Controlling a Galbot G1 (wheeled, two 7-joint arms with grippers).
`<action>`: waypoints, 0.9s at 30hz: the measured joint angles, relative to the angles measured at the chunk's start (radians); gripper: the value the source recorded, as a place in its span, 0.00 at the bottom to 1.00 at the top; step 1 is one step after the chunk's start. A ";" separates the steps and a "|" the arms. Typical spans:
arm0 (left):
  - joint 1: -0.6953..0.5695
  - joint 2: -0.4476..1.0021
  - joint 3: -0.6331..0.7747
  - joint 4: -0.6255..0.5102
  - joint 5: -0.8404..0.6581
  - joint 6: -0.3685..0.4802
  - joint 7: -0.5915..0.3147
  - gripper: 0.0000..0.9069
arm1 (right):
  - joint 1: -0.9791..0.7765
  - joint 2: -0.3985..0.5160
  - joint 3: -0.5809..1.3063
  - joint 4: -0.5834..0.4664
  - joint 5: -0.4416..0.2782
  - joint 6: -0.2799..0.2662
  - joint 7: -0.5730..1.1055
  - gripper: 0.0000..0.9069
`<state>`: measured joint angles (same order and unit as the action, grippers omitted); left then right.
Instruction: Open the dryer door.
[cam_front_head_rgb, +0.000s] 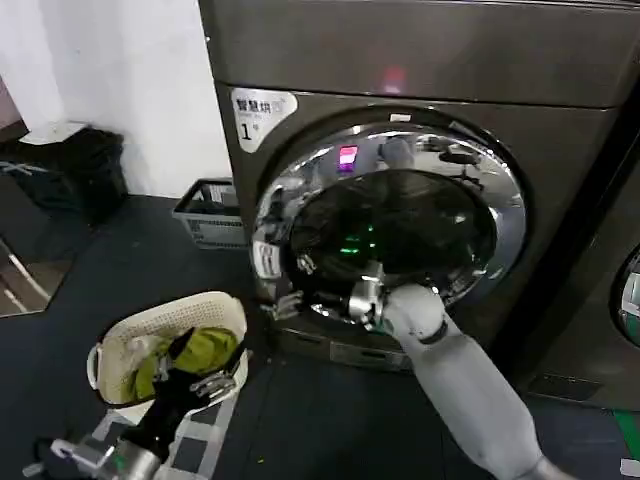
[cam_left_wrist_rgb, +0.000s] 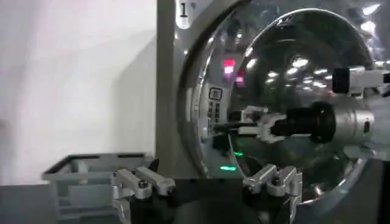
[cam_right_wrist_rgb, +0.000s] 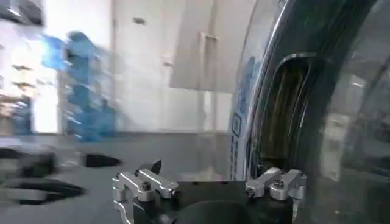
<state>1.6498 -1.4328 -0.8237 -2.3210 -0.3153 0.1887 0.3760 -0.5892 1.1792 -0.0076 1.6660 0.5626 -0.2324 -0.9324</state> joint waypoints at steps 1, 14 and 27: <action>-0.009 0.008 -0.007 0.007 -0.010 -0.004 -0.001 1.00 | -0.008 -0.009 0.000 0.011 0.010 0.000 -0.012 1.00; -0.136 0.181 -0.039 0.104 -0.215 -0.027 -0.072 1.00 | -0.158 -0.122 0.031 0.148 0.020 0.056 -0.196 1.00; -0.271 0.429 0.050 0.230 -0.433 -0.067 -0.105 1.00 | -0.299 -0.202 0.119 0.257 0.033 0.100 -0.278 1.00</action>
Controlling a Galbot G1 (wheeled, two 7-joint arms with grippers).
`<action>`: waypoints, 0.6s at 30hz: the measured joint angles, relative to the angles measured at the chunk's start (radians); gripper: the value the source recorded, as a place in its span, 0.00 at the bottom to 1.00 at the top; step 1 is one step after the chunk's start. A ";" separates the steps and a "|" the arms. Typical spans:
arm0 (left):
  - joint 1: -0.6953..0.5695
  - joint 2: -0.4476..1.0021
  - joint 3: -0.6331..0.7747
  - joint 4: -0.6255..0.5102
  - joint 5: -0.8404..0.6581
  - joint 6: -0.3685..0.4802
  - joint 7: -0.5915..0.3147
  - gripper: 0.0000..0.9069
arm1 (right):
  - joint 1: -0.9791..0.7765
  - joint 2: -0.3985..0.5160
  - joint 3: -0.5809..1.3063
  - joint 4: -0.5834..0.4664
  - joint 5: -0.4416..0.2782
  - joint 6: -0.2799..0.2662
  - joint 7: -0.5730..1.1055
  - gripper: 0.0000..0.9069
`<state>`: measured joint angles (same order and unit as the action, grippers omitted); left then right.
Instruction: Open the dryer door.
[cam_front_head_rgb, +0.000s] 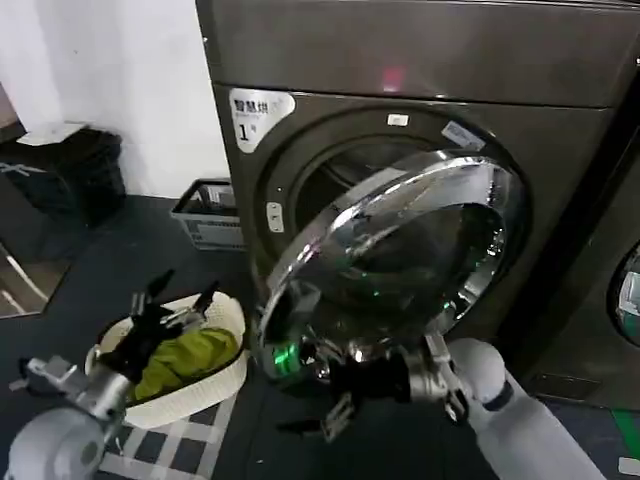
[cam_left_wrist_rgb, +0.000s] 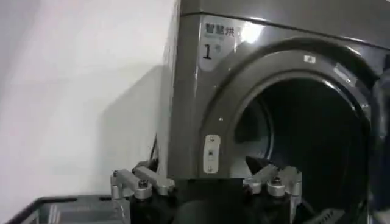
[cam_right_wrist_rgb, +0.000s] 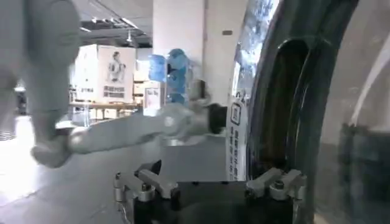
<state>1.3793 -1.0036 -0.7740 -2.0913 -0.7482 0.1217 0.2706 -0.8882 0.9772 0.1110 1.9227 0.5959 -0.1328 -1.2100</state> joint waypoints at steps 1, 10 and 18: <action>-0.015 0.016 0.010 0.013 -0.019 -0.001 0.000 1.00 | -0.012 -0.006 0.009 0.007 0.003 0.003 -0.003 1.00; -0.167 0.156 0.135 0.111 -0.126 -0.015 0.029 1.00 | -0.136 -0.061 0.130 0.075 0.047 0.028 -0.042 1.00; -0.292 0.219 0.283 0.151 -0.155 0.006 0.042 1.00 | -0.241 -0.105 0.289 0.083 0.078 0.051 -0.086 1.00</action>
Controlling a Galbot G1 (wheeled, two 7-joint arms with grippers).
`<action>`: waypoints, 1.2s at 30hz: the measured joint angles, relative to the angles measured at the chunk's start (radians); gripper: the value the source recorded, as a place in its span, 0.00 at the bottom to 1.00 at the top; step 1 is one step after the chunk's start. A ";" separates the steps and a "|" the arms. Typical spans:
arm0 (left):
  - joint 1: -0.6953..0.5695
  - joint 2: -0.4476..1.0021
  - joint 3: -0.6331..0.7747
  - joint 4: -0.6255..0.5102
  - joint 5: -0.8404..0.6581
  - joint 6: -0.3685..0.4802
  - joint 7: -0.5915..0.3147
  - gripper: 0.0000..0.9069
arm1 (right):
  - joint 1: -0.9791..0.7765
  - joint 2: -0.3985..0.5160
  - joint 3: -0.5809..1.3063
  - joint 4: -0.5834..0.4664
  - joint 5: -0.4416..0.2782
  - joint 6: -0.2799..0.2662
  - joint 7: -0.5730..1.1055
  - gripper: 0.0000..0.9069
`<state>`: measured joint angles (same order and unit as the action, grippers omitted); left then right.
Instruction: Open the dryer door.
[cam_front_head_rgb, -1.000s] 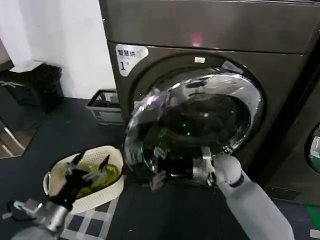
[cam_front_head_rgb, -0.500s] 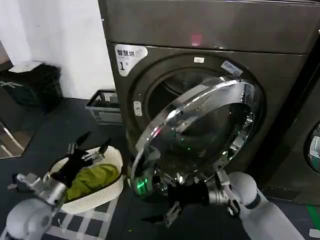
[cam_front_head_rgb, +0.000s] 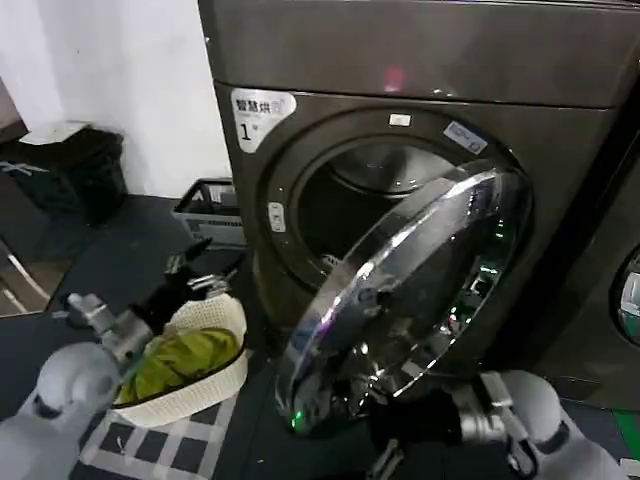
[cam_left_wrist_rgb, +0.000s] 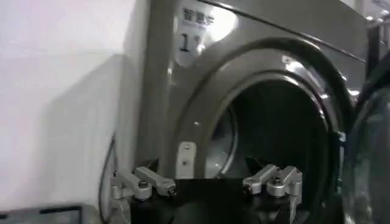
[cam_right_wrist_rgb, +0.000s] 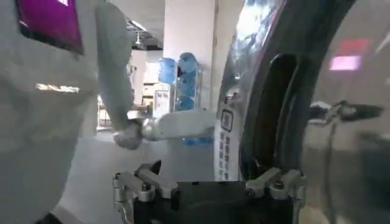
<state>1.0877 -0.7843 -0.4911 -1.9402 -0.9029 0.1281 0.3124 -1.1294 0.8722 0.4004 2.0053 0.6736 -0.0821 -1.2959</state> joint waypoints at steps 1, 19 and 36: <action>-0.016 0.002 0.022 0.005 -0.002 0.004 0.000 1.00 | -0.013 -0.004 0.026 -0.006 0.000 0.010 -0.008 1.00; -0.311 -0.012 0.359 0.074 -0.046 0.053 0.138 1.00 | -0.183 0.040 0.522 -0.147 -0.023 0.086 -0.049 1.00; -0.463 -0.076 0.613 0.087 0.016 0.066 0.213 1.00 | -0.291 0.125 1.030 -0.178 0.061 0.102 0.208 1.00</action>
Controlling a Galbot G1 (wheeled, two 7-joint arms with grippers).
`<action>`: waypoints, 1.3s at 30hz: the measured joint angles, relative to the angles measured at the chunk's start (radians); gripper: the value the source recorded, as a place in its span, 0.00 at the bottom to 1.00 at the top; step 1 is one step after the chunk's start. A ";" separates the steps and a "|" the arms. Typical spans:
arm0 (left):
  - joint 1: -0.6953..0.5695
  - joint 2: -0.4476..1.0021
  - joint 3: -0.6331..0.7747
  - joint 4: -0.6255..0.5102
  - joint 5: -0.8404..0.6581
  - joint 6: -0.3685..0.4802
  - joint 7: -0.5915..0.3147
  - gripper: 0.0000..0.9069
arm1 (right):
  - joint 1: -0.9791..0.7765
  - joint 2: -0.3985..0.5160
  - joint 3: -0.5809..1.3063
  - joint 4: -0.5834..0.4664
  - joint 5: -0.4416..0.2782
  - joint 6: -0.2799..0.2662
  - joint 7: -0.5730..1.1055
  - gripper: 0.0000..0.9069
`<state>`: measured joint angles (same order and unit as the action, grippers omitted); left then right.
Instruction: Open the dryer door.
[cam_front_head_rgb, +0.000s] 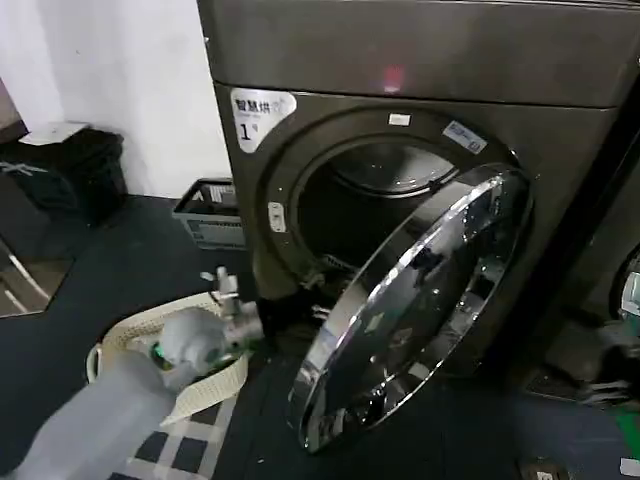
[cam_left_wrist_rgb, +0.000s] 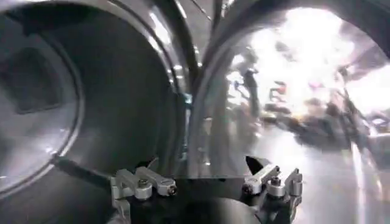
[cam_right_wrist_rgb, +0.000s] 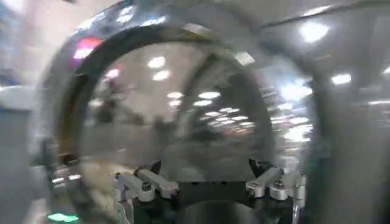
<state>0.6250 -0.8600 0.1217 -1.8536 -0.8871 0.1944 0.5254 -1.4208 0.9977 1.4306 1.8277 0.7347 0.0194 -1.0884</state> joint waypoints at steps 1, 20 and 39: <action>-0.008 -0.007 0.013 -0.002 0.001 0.002 -0.001 1.00 | -0.008 0.009 0.026 0.006 0.008 -0.001 0.033 1.00; -0.132 -0.160 0.275 -0.003 0.054 -0.023 -0.045 1.00 | -0.159 0.087 0.450 0.023 -0.141 -0.159 0.822 1.00; -0.273 -0.493 0.452 0.244 0.195 -0.071 -0.126 1.00 | -0.263 0.082 0.749 -0.027 -0.126 -0.177 0.999 1.00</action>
<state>0.3519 -1.3528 0.5736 -1.6094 -0.6920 0.1238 0.3992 -1.6840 1.0794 2.1795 1.8005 0.6091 -0.1575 -0.0891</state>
